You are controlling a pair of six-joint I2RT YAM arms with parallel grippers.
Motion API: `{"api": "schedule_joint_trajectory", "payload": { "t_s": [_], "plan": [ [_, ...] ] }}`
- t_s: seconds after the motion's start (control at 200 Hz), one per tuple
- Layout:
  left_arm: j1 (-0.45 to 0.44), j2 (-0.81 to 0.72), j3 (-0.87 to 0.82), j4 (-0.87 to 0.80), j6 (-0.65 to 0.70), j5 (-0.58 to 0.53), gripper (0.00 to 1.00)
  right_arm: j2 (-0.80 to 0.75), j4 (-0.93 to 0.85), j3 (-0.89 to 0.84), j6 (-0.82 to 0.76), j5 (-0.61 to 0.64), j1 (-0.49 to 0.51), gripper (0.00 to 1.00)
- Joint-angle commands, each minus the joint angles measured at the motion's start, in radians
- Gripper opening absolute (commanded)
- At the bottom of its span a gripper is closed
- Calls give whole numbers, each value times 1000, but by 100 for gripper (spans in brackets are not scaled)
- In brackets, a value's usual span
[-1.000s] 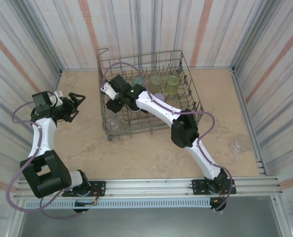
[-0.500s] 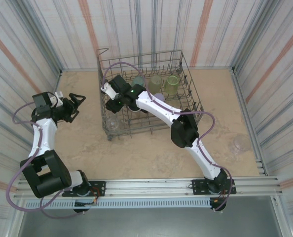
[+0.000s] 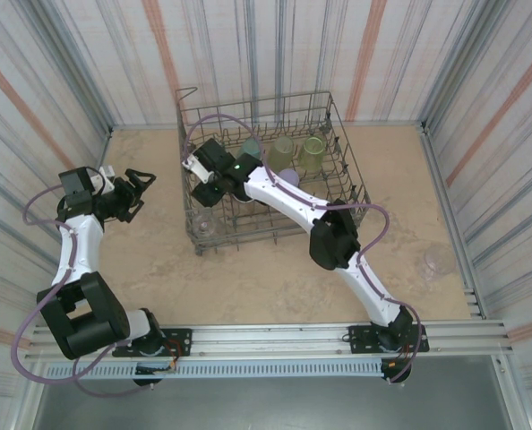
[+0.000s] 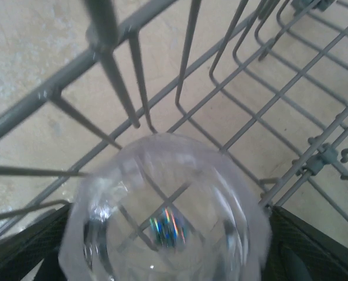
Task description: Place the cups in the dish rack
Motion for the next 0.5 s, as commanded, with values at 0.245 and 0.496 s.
{"api": "schedule_joint_trajectory", "payload": {
  "t_s": [0.245, 0.496],
  "plan": [
    [10, -14, -19, 14, -15, 32, 99, 8, -42, 15, 57, -62, 25, 100],
    [11, -11, -19, 16, -16, 32, 99, -48, 15, 14, 143, -63, -5, 100]
  ]
}}
